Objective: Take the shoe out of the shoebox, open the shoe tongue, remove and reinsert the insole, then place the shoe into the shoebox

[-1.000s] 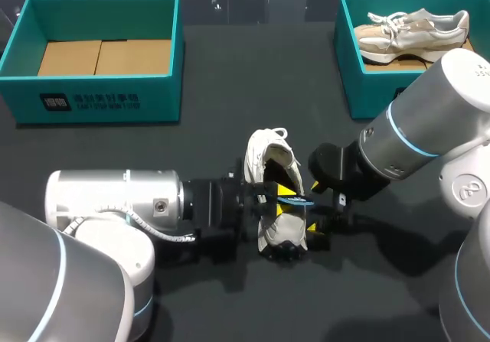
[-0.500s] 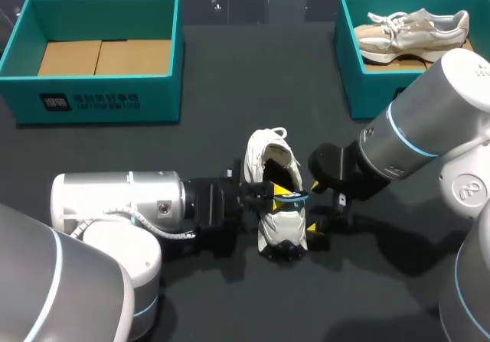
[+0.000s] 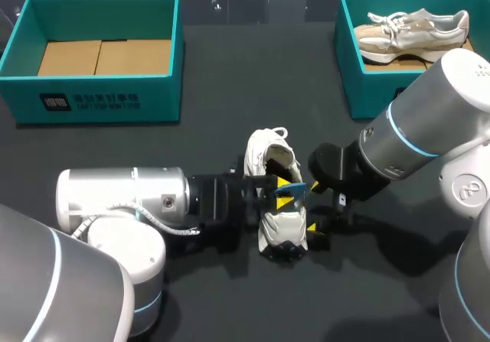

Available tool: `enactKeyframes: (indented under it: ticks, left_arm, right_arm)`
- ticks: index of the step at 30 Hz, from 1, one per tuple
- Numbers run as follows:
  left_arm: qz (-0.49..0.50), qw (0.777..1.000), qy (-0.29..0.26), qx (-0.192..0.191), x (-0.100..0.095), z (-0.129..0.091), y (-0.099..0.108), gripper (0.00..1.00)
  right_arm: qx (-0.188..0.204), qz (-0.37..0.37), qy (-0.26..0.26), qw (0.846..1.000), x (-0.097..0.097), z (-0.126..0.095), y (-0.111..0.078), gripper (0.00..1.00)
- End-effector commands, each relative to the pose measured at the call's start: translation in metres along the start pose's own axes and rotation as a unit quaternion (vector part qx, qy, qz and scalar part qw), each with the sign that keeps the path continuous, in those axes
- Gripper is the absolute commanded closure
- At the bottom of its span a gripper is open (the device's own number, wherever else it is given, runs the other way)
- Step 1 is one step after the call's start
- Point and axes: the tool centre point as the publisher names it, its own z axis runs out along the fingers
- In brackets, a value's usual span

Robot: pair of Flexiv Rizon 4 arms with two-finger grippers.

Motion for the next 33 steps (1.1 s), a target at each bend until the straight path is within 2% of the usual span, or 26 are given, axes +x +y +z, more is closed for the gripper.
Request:
enactKeyframes:
  ticks: [1,6,11,12,14,19,28,33]
  left_arm:
    - [-0.004,1.0,0.0,0.014,0.001,-0.01,-0.01,0.58]
    - [-0.012,1.0,0.007,0.028,0.0,-0.01,-0.021,0.59]
    - [-0.017,0.999,0.03,0.016,0.007,-0.004,-0.023,0.63]
    - [-0.018,0.999,0.033,0.015,0.01,-0.003,-0.022,0.68]
    - [-0.02,0.999,0.038,0.014,0.012,-0.001,-0.021,1.0]
    - [-0.003,0.999,0.048,0.0,0.018,0.004,-0.014,1.0]
    - [0.021,0.998,0.044,-0.041,0.014,0.007,0.016,1.0]
    - [0.022,0.997,0.039,-0.058,0.011,0.006,0.026,1.0]
  right_arm:
    - [0.001,0.001,-0.002,1.0,0.002,0.0,0.0,0.0]
    - [0.001,0.001,-0.002,1.0,0.002,0.0,0.0,0.0]
    - [0.001,0.001,-0.002,1.0,0.002,0.0,0.0,0.0]
    - [0.001,0.001,-0.002,1.0,0.002,0.0,0.0,0.0]
    - [0.001,0.001,-0.002,1.0,0.002,0.0,0.0,0.0]
    - [0.001,0.001,-0.002,1.0,0.002,0.0,0.0,0.0]
    - [0.001,0.001,-0.002,1.0,0.002,0.0,0.0,0.0]
    - [0.001,0.001,-0.002,1.0,0.002,0.0,0.0,0.0]
